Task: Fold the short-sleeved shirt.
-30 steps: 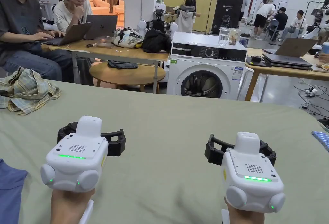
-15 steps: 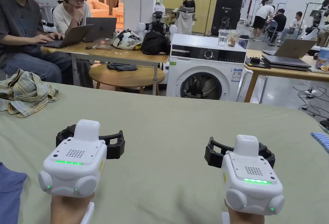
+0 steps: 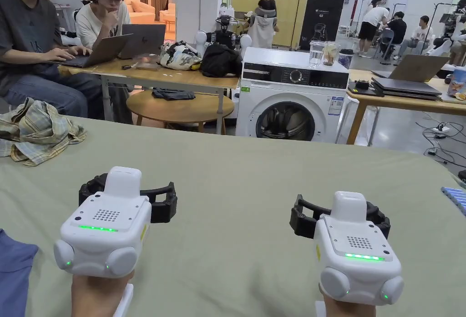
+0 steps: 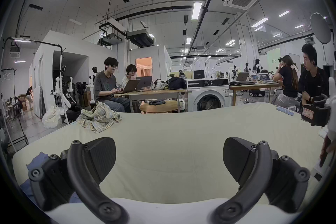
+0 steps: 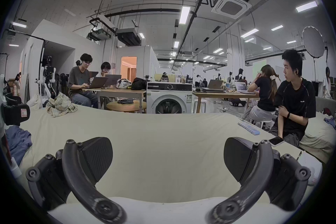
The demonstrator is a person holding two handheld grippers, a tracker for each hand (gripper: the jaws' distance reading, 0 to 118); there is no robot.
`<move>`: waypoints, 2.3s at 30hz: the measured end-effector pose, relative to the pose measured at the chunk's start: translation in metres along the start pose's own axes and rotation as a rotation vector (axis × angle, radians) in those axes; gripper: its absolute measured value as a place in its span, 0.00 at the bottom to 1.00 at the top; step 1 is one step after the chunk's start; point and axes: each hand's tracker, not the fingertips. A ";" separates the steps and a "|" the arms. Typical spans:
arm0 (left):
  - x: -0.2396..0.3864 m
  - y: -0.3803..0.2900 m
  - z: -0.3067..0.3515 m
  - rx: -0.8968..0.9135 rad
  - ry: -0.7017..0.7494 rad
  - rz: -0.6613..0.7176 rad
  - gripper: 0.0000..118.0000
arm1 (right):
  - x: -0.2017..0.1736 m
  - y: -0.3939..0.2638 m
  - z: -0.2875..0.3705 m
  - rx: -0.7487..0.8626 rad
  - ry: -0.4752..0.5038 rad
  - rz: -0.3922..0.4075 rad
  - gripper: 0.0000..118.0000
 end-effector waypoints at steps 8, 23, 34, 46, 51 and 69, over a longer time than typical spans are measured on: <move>-0.003 -0.001 -0.001 0.007 0.000 0.017 0.98 | -0.001 0.001 -0.001 0.002 0.001 0.002 1.00; 0.009 0.010 0.025 -0.010 0.011 0.007 0.98 | -0.003 0.001 0.004 -0.018 -0.007 0.011 1.00; -0.008 0.010 0.023 -0.008 0.013 0.136 0.98 | 0.009 0.007 0.010 -0.024 -0.012 -0.107 1.00; -0.008 0.016 0.029 0.017 -0.019 0.150 0.69 | 0.003 0.009 0.014 -0.003 -0.022 -0.040 0.84; 0.002 0.018 0.032 0.018 0.036 0.058 0.00 | -0.009 0.009 0.019 0.009 -0.039 0.023 0.00; -0.140 0.020 0.070 -0.198 0.257 0.100 0.00 | -0.114 0.023 0.018 -0.041 0.209 -0.018 0.00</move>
